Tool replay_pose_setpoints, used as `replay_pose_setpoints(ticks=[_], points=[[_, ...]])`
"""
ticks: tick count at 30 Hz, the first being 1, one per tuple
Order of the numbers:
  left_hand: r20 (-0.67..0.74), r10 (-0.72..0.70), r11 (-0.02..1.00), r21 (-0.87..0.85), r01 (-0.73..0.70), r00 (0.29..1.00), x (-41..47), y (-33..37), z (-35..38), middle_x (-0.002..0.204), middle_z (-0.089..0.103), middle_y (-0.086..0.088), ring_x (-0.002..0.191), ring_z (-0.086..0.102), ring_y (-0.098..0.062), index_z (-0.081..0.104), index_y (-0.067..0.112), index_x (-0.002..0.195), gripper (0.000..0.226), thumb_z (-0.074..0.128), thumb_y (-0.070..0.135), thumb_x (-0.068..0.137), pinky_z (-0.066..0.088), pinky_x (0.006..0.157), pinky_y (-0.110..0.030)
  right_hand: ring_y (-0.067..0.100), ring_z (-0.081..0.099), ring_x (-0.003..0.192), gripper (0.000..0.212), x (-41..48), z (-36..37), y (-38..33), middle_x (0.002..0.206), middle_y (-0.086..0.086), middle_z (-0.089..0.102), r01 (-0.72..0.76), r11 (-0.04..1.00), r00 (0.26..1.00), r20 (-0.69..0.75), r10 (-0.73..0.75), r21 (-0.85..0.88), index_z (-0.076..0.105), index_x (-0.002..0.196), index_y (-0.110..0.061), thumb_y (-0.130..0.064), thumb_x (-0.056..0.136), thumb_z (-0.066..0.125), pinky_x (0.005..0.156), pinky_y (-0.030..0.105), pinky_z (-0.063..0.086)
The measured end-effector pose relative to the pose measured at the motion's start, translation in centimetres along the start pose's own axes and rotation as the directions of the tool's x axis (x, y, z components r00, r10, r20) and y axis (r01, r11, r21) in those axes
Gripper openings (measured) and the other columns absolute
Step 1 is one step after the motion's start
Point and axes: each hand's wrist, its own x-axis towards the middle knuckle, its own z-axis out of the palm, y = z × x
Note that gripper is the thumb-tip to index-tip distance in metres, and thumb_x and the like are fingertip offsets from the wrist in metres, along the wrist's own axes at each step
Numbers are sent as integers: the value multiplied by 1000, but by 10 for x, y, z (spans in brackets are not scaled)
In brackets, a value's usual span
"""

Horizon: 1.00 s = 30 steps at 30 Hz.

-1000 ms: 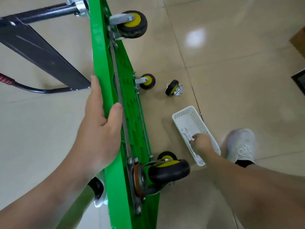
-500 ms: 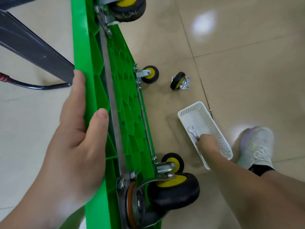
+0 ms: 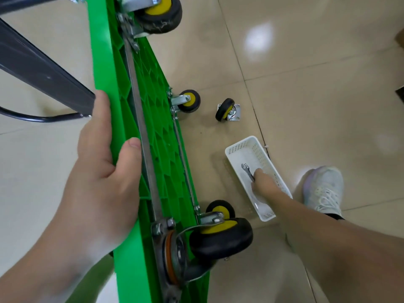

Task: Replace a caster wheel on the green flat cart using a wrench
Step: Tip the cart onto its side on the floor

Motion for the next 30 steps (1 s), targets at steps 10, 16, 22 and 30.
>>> replay_pose_setpoints(ticks=[10, 16, 22, 30], points=[[216, -186, 981, 91, 170, 958, 2, 20, -12, 173, 3, 10, 144, 25, 1, -6, 39, 164, 84, 51, 20, 105, 22, 96, 2, 25, 69, 67, 13, -106, -122, -67, 93, 14, 66, 178, 843, 983, -119, -137, 508, 50, 100, -15, -9, 95, 61, 57, 34, 57], [266, -222, 974, 18, 226, 938, -4, 35, -30, 173, 2, 10, 105, 52, -17, -5, 36, 166, 88, 51, 12, 102, 40, 48, -4, 27, 70, 62, 26, -216, -165, -117, 82, 20, 72, 234, 711, 970, -112, -215, 663, 55, 107, -17, -2, 88, 67, 62, 35, 61], [325, -233, 965, -40, 260, 917, -4, 35, -38, 173, -6, 18, 118, 60, -34, -8, 38, 165, 90, 52, 12, 102, 44, 43, -13, 27, 75, 75, 19, -284, -189, -144, 91, 26, 71, 54, 325, 960, 40, -275, 944, 66, 105, 5, 3, 99, 49, 63, 29, 62], [355, -210, 971, -31, 236, 911, -2, 29, -38, 172, -4, 19, 119, 48, -13, -9, 37, 165, 92, 55, 15, 103, 44, 53, -3, 25, 75, 84, 26, -298, -203, -161, 94, 20, 74, 133, 154, 867, -40, -497, 979, 65, 109, 6, 0, 83, 60, 71, 25, 62]])
